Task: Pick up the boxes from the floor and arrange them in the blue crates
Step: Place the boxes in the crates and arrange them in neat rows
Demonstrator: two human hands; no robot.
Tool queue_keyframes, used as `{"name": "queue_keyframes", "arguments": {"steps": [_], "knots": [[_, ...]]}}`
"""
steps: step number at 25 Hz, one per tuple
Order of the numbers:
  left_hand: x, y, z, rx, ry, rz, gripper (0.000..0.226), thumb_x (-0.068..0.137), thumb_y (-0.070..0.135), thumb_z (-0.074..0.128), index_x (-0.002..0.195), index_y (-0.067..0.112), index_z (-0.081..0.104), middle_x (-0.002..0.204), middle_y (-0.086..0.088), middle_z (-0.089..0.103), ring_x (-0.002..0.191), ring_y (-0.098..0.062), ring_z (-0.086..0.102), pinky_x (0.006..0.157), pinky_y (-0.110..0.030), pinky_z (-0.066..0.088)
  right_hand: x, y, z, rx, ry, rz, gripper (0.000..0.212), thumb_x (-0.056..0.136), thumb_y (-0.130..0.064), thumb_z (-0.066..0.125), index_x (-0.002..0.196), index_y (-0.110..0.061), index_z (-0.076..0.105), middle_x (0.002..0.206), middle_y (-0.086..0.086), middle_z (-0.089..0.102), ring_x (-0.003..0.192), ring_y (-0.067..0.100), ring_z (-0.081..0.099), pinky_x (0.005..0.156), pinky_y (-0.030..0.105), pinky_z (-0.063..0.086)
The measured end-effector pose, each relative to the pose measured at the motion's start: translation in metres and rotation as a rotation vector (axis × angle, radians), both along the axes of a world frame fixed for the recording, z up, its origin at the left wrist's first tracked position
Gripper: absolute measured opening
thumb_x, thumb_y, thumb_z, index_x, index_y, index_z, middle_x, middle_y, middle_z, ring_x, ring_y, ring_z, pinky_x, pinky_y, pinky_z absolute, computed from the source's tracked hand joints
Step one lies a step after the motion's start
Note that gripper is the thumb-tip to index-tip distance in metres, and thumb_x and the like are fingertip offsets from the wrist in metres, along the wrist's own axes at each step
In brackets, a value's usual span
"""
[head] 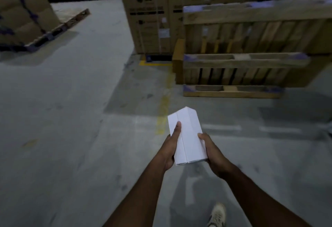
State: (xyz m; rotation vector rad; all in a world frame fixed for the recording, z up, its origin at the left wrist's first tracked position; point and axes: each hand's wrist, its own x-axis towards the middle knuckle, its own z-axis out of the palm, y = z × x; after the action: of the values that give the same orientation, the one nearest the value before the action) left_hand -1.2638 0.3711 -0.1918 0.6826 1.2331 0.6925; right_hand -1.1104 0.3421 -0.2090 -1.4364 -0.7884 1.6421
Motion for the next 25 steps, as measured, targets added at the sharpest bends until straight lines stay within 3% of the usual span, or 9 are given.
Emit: {"name": "queue_keyframes", "arguments": {"steps": [3, 5, 8, 10, 14, 19, 25], "knots": [[0.061, -0.008, 0.027, 0.033, 0.014, -0.134, 0.068, 0.086, 0.081, 0.036, 0.123, 0.030, 0.062, 0.114, -0.006, 0.076, 0.105, -0.027, 0.072, 0.096, -0.047, 0.056, 0.056, -0.022, 0.019, 0.033, 0.024, -0.122, 0.035, 0.096, -0.056, 0.045, 0.118, -0.033, 0.060, 0.119, -0.003, 0.071, 0.112, 0.021, 0.066, 0.105, 0.045, 0.047], [0.102, -0.008, 0.041, 0.088, 0.078, -0.215, 0.063, 0.088, 0.079, 0.035, 0.119, 0.031, 0.062, 0.111, -0.005, 0.075, 0.100, -0.026, 0.072, 0.086, -0.040, 0.058, 0.091, -0.031, 0.028, 0.059, 0.014, -0.182, 0.045, 0.089, -0.068, 0.047, 0.120, -0.037, 0.057, 0.120, -0.003, 0.069, 0.113, 0.022, 0.065, 0.107, 0.048, 0.046], [0.173, -0.010, 0.051, 0.198, 0.173, -0.333, 0.072, 0.078, 0.084, 0.049, 0.125, 0.030, 0.056, 0.112, -0.003, 0.071, 0.099, -0.026, 0.070, 0.082, -0.040, 0.058, 0.152, -0.050, 0.035, 0.091, 0.023, -0.275, 0.067, 0.075, -0.082, 0.050, 0.127, -0.041, 0.049, 0.124, 0.000, 0.065, 0.113, 0.026, 0.063, 0.107, 0.052, 0.045], [0.224, -0.013, 0.053, 0.258, 0.194, -0.368, 0.079, 0.069, 0.084, 0.060, 0.126, 0.029, 0.053, 0.113, 0.000, 0.070, 0.099, -0.025, 0.069, 0.081, -0.041, 0.060, 0.198, -0.062, 0.042, 0.093, 0.027, -0.363, 0.070, 0.071, -0.084, 0.052, 0.126, -0.042, 0.049, 0.123, 0.002, 0.064, 0.112, 0.027, 0.063, 0.106, 0.053, 0.046], [0.334, -0.027, 0.056, 0.393, 0.135, -0.502, 0.064, 0.068, 0.068, 0.076, 0.116, 0.031, 0.055, 0.117, 0.003, 0.067, 0.102, -0.022, 0.067, 0.084, -0.043, 0.061, 0.302, -0.097, 0.051, 0.143, 0.029, -0.560, 0.080, 0.059, -0.084, 0.059, 0.126, -0.040, 0.049, 0.120, 0.004, 0.066, 0.111, 0.029, 0.063, 0.102, 0.053, 0.050], [0.464, -0.063, 0.053, 0.478, 0.028, -0.711, 0.087, 0.054, 0.070, 0.079, 0.127, 0.031, 0.052, 0.119, 0.005, 0.067, 0.107, -0.019, 0.066, 0.088, -0.041, 0.061, 0.414, -0.156, 0.057, 0.229, 0.036, -0.789, 0.062, 0.077, -0.075, 0.059, 0.128, -0.041, 0.052, 0.119, 0.002, 0.069, 0.113, 0.029, 0.065, 0.100, 0.053, 0.052], [0.598, -0.106, 0.064, 0.540, -0.122, -0.902, 0.077, 0.064, 0.063, 0.078, 0.128, 0.032, 0.049, 0.121, 0.008, 0.065, 0.108, -0.014, 0.065, 0.081, -0.031, 0.060, 0.511, -0.204, 0.074, 0.280, 0.022, -1.077, 0.056, 0.082, -0.067, 0.053, 0.131, -0.039, 0.050, 0.119, 0.003, 0.070, 0.110, 0.028, 0.067, 0.098, 0.052, 0.053]]}}
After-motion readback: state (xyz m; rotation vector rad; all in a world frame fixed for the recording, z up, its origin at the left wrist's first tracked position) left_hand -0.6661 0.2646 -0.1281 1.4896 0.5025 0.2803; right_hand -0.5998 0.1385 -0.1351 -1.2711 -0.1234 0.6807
